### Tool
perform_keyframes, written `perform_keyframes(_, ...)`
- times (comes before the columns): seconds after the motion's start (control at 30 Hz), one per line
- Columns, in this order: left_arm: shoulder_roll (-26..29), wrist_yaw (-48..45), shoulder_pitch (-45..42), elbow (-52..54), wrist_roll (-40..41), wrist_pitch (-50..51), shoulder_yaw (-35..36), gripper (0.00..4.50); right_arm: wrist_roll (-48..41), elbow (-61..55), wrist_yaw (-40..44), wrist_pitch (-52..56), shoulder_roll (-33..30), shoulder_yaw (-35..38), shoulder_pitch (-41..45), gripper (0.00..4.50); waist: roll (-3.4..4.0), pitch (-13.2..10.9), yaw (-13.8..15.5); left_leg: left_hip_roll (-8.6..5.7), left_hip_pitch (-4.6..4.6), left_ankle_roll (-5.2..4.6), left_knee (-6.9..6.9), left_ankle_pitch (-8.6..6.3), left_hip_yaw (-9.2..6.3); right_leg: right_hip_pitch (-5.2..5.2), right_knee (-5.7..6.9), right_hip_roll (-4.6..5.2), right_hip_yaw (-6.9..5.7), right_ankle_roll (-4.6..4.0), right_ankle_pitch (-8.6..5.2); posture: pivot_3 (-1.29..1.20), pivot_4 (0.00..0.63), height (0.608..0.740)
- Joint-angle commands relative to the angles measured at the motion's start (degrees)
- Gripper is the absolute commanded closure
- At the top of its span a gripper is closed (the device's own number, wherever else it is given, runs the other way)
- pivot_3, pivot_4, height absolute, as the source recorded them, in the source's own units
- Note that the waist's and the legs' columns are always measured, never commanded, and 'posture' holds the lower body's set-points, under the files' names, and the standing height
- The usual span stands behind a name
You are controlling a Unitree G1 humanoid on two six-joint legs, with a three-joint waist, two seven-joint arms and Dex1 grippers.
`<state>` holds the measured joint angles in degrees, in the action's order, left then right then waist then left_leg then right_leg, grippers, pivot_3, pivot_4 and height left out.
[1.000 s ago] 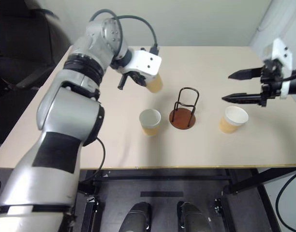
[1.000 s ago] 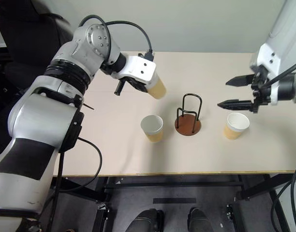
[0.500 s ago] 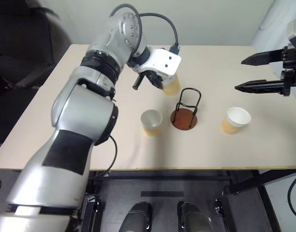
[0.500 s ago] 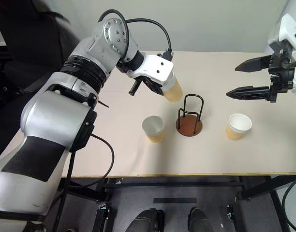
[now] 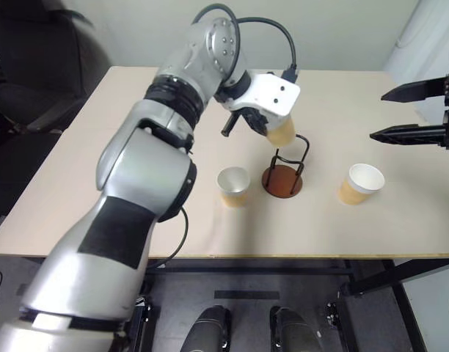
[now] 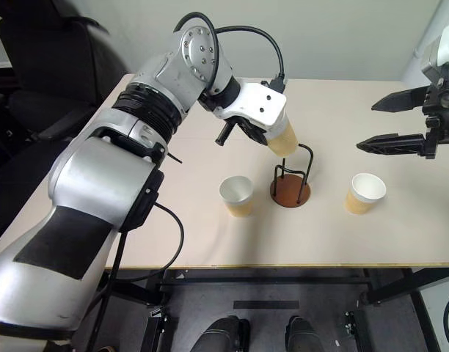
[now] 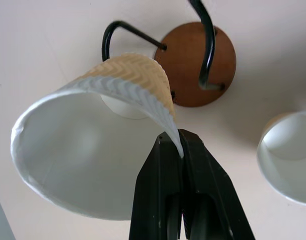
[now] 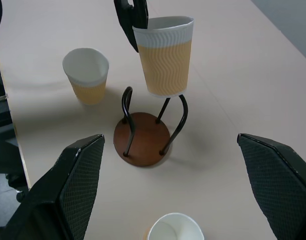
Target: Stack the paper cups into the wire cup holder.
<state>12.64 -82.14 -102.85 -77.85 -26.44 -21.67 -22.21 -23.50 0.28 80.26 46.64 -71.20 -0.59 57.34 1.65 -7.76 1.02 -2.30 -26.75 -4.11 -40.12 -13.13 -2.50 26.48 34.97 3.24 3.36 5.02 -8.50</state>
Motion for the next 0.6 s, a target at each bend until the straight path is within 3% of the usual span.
perform_keyframes(0.03, -0.8, -0.2, -2.6, 0.5, 0.9, -0.1, 1.2, 4.45, -1.0, -1.4, -0.2, -0.1, -1.7, 2.9, 0.2, 0.17, 0.01, 0.0, 0.0, -0.01, 0.0, -0.06, -0.02, -0.04, -0.01, -0.01, 0.01, 0.02, 0.01, 0.04, 0.02, 0.0, 0.15, 0.74)
perform_keyframes(0.6, -1.7, 1.6, -3.0, 0.5, -1.1, -1.8, -0.7, 4.45, -2.2, -2.8, -1.4, 0.7, -2.6, 4.0, -1.5, 0.17, 0.0, 0.0, 0.2, 0.0, 0.03, 0.06, -0.07, 0.05, 0.02, -0.06, 0.02, -0.01, -0.01, 0.19, 0.07, 0.0, 0.15, 0.74)
